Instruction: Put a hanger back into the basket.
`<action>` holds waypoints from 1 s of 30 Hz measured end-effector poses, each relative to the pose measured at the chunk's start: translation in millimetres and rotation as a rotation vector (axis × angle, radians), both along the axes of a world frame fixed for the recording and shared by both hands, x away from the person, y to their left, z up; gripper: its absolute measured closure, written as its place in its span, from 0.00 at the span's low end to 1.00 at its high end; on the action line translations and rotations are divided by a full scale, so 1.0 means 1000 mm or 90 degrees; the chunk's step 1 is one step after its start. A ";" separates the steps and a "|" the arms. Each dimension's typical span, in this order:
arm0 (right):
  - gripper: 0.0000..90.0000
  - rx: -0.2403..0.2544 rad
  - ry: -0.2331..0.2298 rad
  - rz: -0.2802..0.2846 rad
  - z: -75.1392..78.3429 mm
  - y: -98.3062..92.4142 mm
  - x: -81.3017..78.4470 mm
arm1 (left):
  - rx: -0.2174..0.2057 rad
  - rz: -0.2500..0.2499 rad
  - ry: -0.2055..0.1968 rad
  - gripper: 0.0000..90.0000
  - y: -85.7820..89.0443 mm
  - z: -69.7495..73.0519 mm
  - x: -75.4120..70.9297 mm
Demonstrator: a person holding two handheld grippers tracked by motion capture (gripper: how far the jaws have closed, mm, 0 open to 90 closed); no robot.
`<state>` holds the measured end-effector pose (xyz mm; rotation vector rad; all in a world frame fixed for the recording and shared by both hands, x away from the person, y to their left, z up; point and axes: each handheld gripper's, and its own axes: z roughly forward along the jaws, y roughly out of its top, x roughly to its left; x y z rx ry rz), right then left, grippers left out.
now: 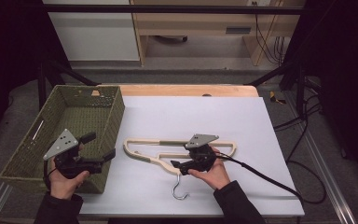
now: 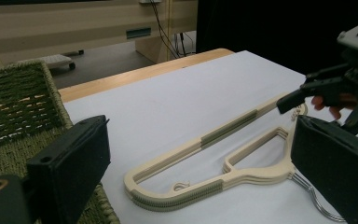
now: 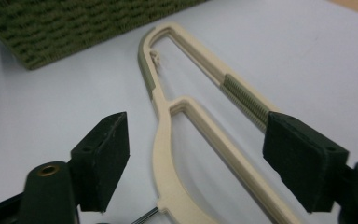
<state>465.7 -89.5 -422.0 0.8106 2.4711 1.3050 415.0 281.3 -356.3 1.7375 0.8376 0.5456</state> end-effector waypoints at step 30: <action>0.76 -0.100 0.065 0.105 -0.054 0.028 0.010 | 0.009 -0.031 0.007 0.06 -0.017 -0.001 -0.004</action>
